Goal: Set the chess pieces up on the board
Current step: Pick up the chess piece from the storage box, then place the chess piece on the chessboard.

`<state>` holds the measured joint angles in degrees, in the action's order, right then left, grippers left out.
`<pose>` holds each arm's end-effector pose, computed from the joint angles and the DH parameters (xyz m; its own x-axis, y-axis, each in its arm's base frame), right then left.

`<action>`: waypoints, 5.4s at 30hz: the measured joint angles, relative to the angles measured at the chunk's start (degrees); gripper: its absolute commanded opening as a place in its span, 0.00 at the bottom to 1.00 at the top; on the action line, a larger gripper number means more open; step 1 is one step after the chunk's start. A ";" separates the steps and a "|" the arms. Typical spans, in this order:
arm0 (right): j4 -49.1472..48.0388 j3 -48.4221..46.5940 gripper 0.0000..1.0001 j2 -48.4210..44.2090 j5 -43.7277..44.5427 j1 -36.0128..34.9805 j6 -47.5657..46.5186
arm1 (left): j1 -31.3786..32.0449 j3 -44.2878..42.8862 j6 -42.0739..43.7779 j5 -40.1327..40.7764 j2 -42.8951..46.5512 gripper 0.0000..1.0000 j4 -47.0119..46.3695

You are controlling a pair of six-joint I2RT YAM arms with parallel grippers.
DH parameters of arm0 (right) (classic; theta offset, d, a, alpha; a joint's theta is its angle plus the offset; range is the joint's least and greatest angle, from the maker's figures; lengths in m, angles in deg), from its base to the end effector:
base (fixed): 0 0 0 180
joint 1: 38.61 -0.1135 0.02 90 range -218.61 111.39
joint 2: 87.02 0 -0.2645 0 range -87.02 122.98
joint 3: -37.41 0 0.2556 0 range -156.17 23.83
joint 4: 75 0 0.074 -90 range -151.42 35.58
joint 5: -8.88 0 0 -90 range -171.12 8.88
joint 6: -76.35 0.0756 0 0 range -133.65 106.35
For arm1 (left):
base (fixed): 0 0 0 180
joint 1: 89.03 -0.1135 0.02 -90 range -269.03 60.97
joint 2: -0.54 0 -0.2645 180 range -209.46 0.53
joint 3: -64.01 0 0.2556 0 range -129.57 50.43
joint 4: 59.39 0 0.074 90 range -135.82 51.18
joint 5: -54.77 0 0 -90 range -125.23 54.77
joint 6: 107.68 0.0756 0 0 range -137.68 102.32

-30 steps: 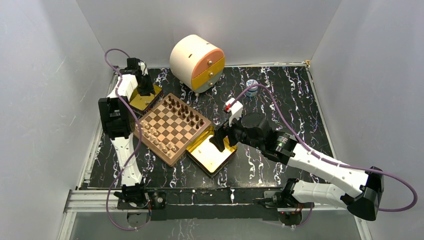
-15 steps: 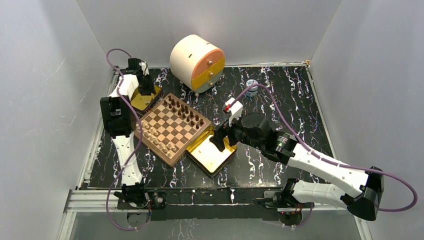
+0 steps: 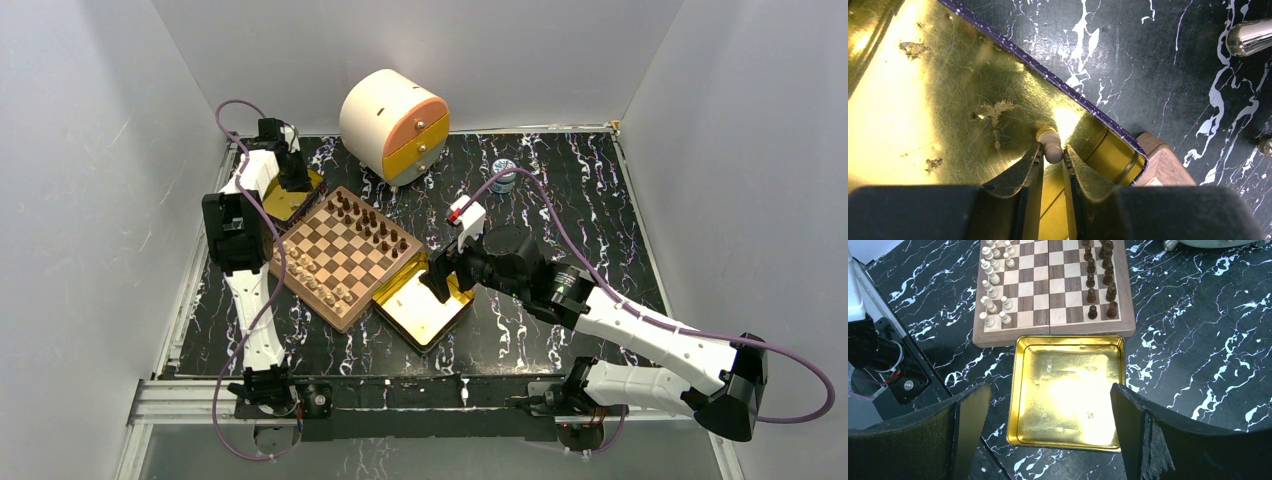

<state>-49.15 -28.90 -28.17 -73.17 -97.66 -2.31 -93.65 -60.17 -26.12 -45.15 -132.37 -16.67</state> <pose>0.1519 0.2329 0.3261 -0.3128 -0.1430 -0.9390 -0.7347 0.6630 0.1438 0.5445 0.0309 0.1523 -0.7751 -0.2077 -0.5967 -0.0870 0.9705 -0.2247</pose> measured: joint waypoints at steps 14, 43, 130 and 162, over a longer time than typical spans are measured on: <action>-0.39 0.02 0.99 -0.33 0.35 0.00 0.85 | 0.00 0.11 -0.74 2.93 4.07 0.10 1.33; -1.84 2.01 0.98 -5.44 -1.97 0.00 13.66 | 4.98 29.90 -5.86 -3.13 43.91 0.07 9.86; 1.27 6.58 0.99 -12.46 -0.74 0.00 15.45 | 14.51 51.10 -4.22 10.84 42.86 0.25 8.66; 1.31 6.58 0.99 -12.04 -0.52 0.00 15.17 | 14.51 47.80 -4.11 9.62 41.24 0.23 8.31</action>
<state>-47.84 -22.32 -40.21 -73.69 -97.66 12.85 -79.14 -12.37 -30.23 -35.53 -91.12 -8.36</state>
